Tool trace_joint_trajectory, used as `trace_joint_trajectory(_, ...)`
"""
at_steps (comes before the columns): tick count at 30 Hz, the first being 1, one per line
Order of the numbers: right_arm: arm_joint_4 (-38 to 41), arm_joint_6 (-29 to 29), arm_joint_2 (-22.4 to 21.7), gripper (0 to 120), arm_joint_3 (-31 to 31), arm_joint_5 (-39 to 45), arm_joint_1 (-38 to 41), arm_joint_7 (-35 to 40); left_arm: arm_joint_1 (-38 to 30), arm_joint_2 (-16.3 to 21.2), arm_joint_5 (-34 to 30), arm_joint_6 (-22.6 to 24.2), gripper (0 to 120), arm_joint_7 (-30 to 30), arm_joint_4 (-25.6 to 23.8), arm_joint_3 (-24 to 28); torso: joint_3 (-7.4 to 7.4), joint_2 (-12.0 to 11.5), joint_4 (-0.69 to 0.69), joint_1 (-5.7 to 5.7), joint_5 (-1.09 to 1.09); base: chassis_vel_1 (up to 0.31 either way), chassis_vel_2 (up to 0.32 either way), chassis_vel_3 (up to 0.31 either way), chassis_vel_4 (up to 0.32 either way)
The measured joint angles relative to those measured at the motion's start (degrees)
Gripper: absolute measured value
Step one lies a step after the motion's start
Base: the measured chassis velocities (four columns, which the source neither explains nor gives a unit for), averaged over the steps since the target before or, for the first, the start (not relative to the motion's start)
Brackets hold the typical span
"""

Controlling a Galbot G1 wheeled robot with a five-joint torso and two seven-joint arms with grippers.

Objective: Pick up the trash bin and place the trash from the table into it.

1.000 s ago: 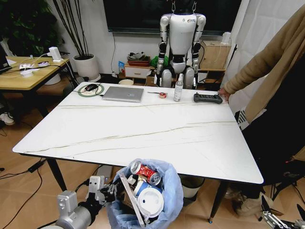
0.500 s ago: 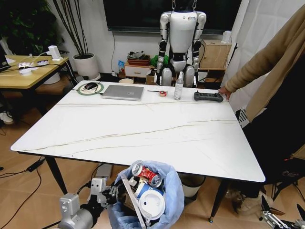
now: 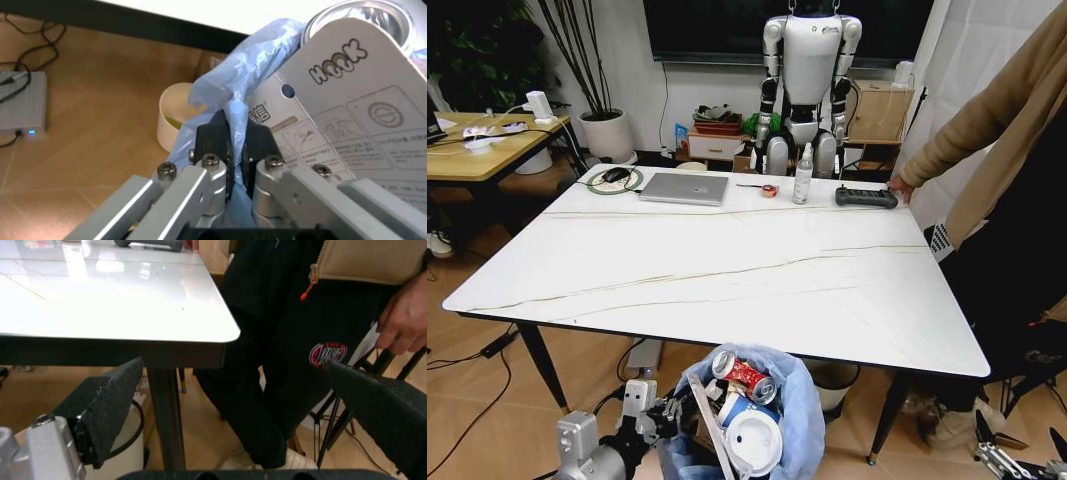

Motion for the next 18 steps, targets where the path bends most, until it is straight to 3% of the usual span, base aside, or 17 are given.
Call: trace_joint_trajectory(18, 0.0, 0.0, 0.0, 100, 0.0, 0.0, 0.0, 0.0, -0.7, 0.0, 0.0, 0.1, 0, -0.1, 1.5, -0.4, -2.84, -5.1, 0.0, -2.3, 0.0, 0.0, 0.0, 0.0, 0.0)
